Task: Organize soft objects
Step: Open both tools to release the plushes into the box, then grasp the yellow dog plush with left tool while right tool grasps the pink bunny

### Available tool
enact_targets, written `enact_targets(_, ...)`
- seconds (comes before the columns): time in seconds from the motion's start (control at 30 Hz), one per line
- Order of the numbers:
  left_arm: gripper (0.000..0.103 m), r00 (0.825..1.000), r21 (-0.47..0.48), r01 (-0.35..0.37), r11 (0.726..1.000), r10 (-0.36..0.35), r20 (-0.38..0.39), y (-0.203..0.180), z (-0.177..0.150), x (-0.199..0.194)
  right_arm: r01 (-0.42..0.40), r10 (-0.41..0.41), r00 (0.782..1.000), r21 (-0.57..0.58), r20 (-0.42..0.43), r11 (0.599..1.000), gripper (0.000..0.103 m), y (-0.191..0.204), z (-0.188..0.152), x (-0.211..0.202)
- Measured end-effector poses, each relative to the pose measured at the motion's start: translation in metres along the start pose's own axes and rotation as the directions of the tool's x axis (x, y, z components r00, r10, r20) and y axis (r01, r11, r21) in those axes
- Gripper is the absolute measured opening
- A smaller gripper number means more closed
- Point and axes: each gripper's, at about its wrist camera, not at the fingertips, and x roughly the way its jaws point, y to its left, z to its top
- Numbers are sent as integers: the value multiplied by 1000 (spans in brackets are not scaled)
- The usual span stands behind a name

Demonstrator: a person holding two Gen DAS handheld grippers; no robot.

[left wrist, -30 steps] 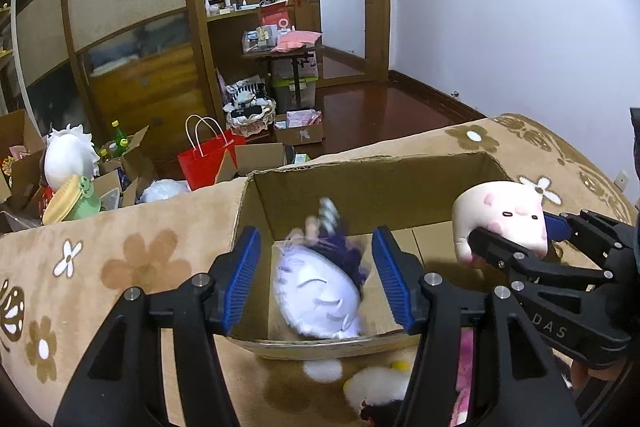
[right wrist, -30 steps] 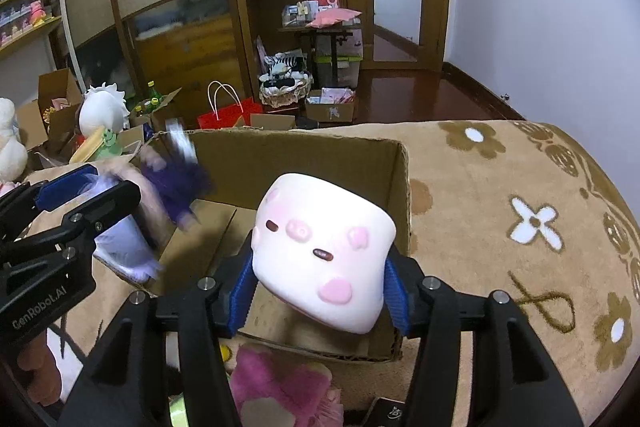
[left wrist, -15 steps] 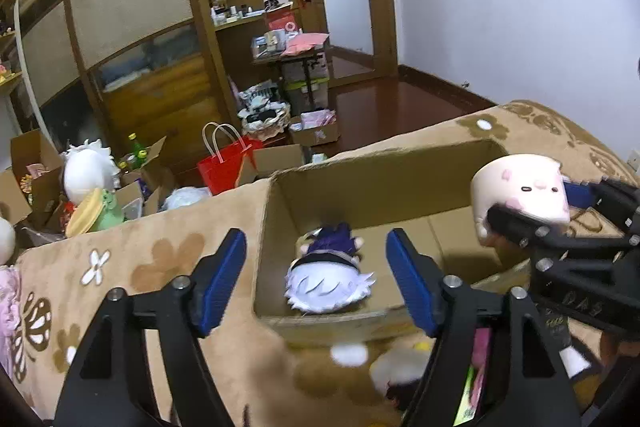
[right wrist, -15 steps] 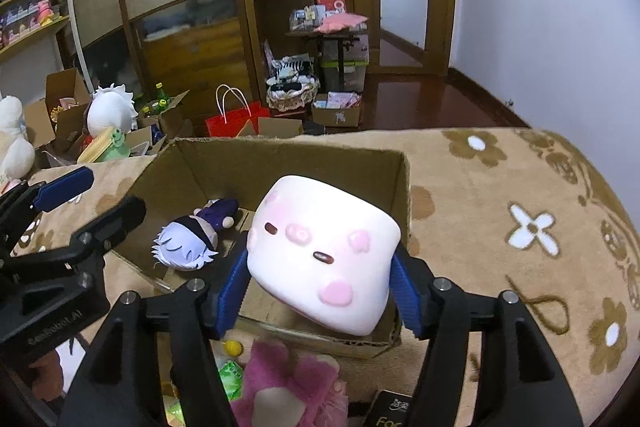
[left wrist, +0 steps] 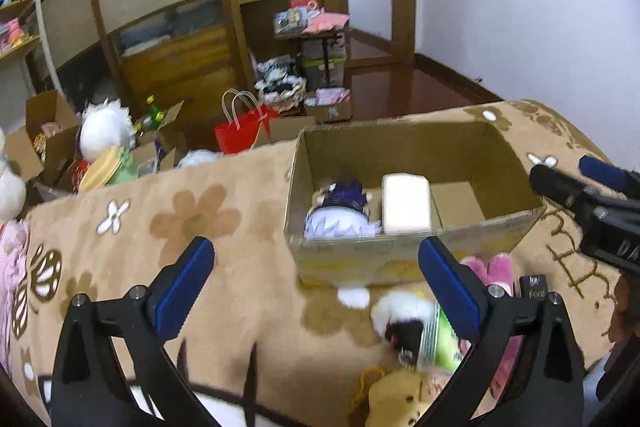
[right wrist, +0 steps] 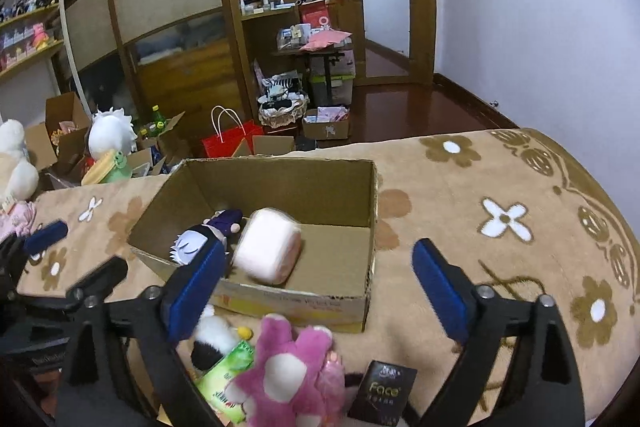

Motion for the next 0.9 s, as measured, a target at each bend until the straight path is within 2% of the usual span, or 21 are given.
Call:
enact_targets(0.2,101,994,-19,-10,1000,8,-109,3,-24,-6,-9,10,1000,25,-23,1000,100,-1,-10,-16)
enact_targets(0.43,101,984,-17,-23,1000,20,-175,5,-41,-11,-27,29,996,20,-85,999,100,5,-27,-20)
enact_targets(0.6,101,971,-26,-7,1000,0,-241,7,-49,-5,-43,44,988,14,-146,999,100,11,-45,-15)
enact_targets(0.9,101,941,-34,15,999,-26,-337,2,-62,16,-53,57,976,26,-212,998,100,10,-58,3)
